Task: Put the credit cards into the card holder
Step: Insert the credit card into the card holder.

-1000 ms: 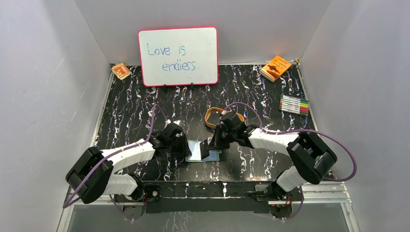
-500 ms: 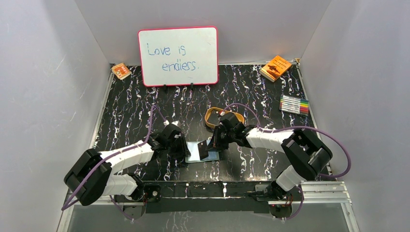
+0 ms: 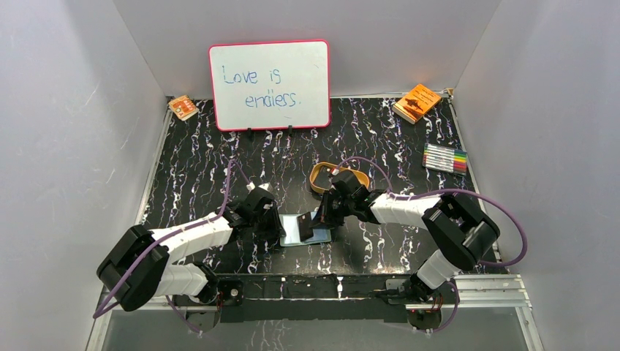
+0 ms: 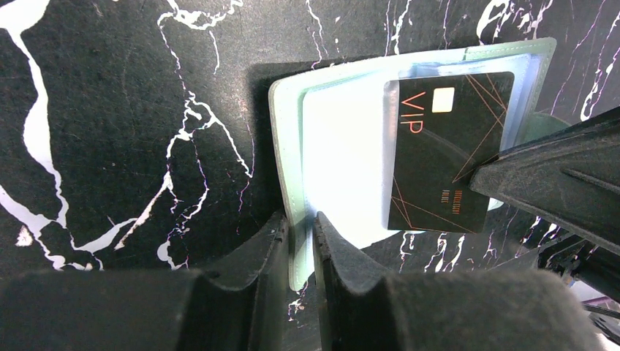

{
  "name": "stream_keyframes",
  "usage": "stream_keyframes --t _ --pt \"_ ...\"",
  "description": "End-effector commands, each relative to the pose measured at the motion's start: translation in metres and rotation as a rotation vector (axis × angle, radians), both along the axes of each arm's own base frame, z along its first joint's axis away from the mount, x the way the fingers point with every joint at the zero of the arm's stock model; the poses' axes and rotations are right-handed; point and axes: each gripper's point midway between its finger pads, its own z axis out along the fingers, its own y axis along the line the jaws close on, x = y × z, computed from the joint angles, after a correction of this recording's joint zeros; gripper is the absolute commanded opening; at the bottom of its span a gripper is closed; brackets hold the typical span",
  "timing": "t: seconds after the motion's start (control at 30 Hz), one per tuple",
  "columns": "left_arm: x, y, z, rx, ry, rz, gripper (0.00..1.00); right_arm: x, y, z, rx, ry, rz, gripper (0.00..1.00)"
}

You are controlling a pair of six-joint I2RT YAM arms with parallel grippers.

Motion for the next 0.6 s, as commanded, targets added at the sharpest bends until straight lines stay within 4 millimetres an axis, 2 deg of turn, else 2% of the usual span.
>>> stream_keyframes --t 0.0,0.57 --pt "-0.016 0.015 -0.016 0.065 0.059 -0.011 0.16 -0.001 -0.002 -0.01 -0.027 0.0 -0.028 0.0" --pt "-0.017 0.011 -0.017 0.048 0.068 -0.015 0.17 -0.007 0.009 -0.02 -0.027 0.023 -0.041 0.0"
